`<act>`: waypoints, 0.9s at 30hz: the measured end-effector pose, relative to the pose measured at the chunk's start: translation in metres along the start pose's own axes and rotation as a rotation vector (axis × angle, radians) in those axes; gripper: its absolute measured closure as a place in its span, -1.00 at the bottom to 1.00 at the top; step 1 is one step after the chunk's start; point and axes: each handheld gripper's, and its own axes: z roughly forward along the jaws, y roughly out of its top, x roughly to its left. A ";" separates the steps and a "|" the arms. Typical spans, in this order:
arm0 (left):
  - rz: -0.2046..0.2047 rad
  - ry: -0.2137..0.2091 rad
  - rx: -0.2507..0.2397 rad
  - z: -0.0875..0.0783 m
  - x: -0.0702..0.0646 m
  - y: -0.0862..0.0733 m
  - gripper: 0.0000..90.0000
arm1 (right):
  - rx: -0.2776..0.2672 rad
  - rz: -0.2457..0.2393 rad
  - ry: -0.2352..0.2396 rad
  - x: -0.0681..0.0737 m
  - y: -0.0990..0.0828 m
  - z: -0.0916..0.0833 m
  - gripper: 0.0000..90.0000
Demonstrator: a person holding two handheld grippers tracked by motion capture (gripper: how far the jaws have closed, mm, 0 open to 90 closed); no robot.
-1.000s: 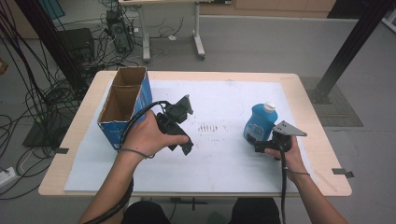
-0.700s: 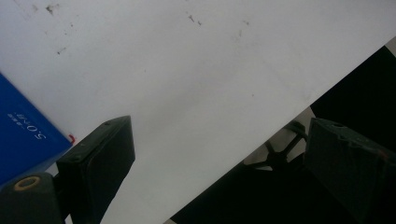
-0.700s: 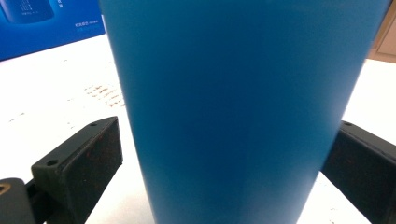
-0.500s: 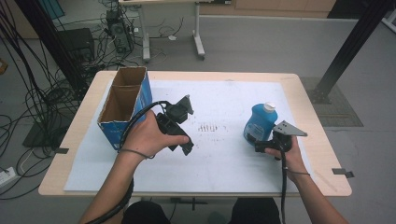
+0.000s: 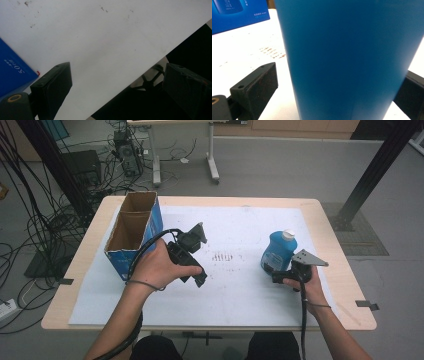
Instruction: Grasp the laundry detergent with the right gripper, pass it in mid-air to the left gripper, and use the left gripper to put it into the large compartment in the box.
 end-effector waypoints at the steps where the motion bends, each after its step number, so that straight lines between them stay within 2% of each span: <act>1: 0.000 0.001 -0.002 0.000 0.000 0.000 -0.79 | -0.002 0.002 0.001 0.000 0.000 0.000 -0.91; 21: 0.000 -0.005 0.000 0.002 0.001 0.001 -0.79 | 0.006 0.010 0.000 -0.001 -0.001 0.002 -0.58; 27: 0.000 -0.006 -0.002 0.003 0.000 0.000 -0.79 | 0.002 0.012 0.001 -0.001 -0.001 0.002 -0.42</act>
